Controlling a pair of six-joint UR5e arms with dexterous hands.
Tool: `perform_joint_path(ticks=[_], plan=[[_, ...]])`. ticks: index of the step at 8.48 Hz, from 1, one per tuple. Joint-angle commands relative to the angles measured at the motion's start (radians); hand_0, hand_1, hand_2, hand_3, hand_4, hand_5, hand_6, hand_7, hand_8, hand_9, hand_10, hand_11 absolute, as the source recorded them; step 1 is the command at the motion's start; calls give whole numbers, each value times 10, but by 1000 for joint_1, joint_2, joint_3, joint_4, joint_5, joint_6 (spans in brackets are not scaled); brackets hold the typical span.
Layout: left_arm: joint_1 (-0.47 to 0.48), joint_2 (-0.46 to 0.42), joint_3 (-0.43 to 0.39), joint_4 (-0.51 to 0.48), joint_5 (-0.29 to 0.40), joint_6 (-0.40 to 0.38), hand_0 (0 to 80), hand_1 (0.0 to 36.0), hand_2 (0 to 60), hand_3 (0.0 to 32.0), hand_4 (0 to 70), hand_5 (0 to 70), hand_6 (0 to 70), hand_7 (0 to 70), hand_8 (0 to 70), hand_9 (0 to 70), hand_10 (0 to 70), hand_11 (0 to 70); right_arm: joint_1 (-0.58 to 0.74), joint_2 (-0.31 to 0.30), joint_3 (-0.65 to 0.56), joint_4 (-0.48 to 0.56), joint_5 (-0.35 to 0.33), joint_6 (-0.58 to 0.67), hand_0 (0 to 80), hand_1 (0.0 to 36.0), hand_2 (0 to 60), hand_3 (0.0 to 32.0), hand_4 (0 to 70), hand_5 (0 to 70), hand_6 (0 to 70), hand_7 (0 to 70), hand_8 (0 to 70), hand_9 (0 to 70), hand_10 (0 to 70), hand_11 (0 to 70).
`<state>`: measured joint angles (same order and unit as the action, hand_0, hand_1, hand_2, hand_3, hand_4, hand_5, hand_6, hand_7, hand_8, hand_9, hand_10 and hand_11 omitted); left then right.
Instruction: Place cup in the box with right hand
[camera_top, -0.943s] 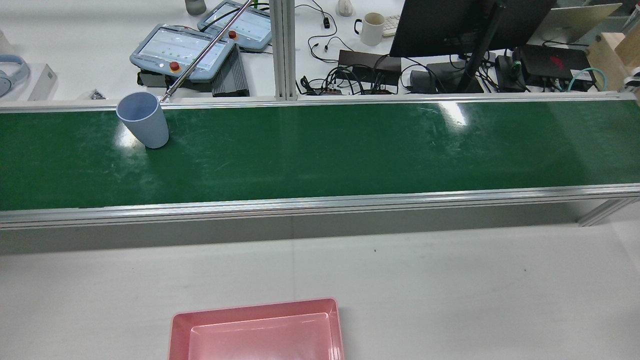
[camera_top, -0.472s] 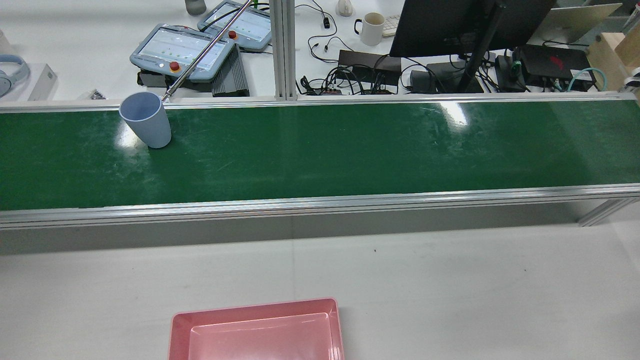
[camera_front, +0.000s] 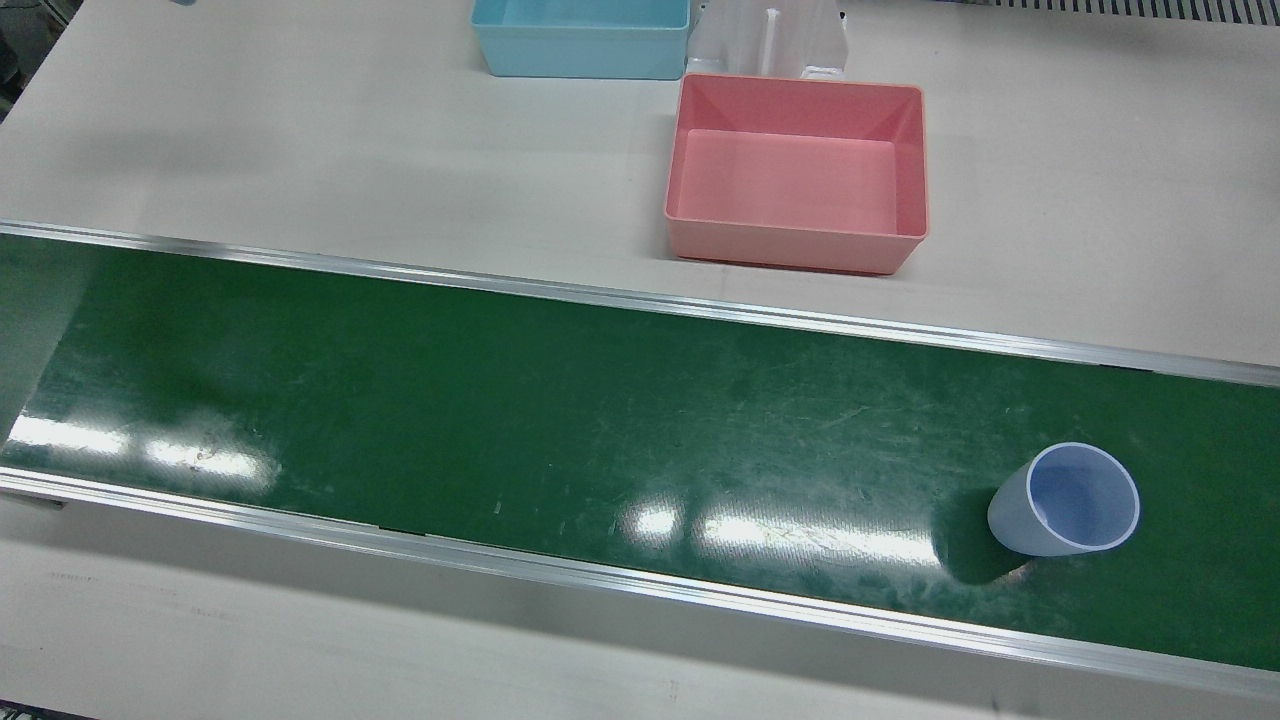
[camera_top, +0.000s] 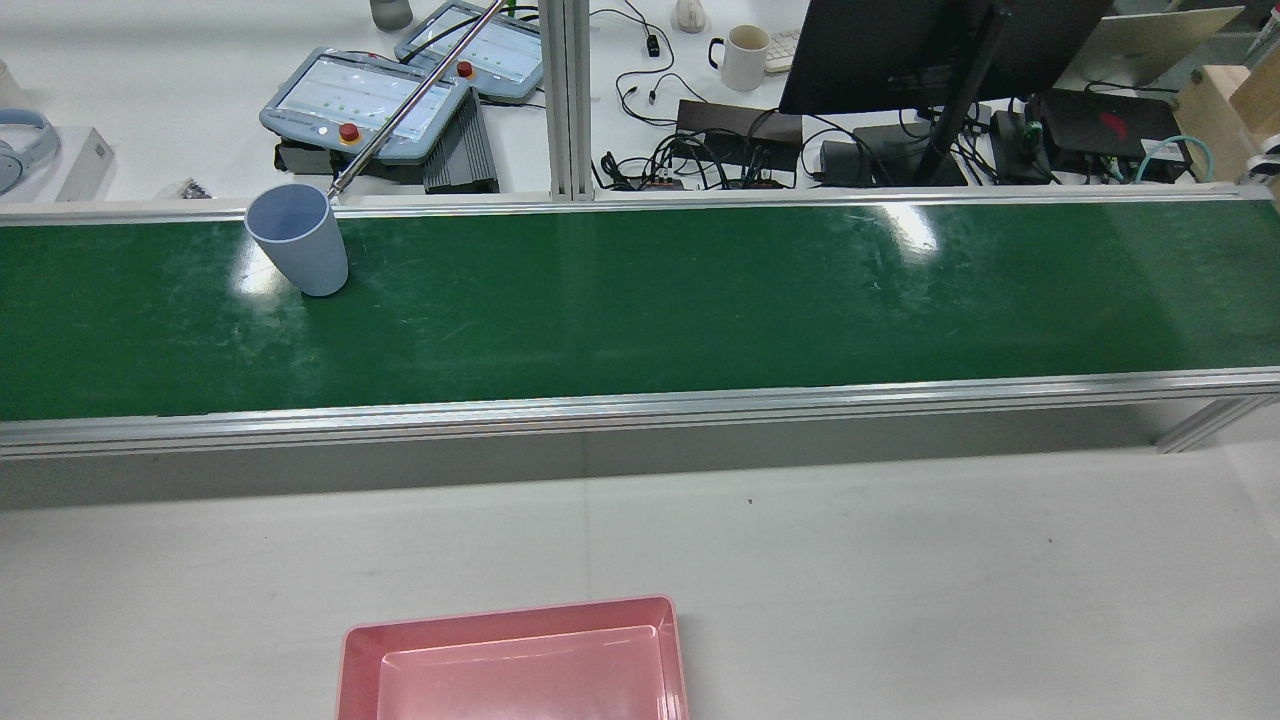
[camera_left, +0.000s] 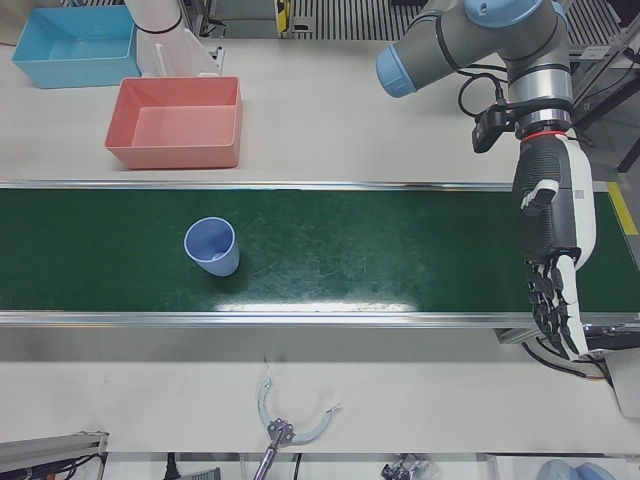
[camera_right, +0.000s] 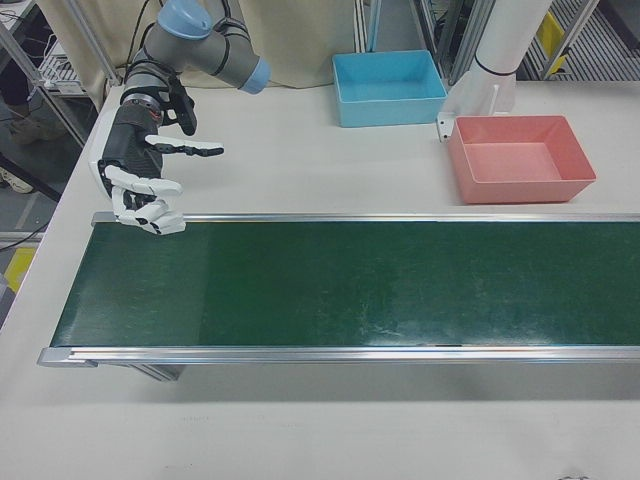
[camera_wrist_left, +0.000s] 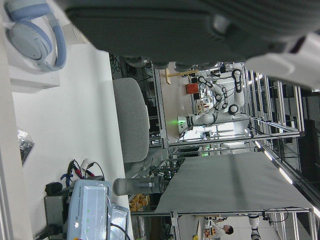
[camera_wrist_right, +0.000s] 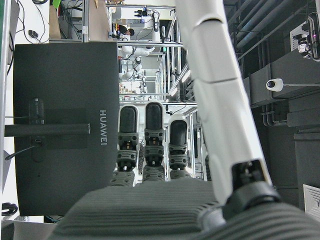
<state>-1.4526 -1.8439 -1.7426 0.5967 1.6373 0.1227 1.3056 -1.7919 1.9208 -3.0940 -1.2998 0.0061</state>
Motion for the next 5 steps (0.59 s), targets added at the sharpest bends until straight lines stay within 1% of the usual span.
perform_joint_path(ticks=[1, 5], plan=[[0, 0, 0, 0, -1, 0, 0, 0, 0, 0, 0, 0, 0, 0, 0, 0, 0, 0, 0, 0, 0, 0, 0, 0, 800, 230, 0, 0, 306, 132, 169, 611, 308, 403, 246, 375], [0, 0, 0, 0, -1, 0, 0, 0, 0, 0, 0, 0, 0, 0, 0, 0, 0, 0, 0, 0, 0, 0, 0, 0, 800, 229, 0, 0, 300, 132, 167, 606, 307, 402, 245, 374]])
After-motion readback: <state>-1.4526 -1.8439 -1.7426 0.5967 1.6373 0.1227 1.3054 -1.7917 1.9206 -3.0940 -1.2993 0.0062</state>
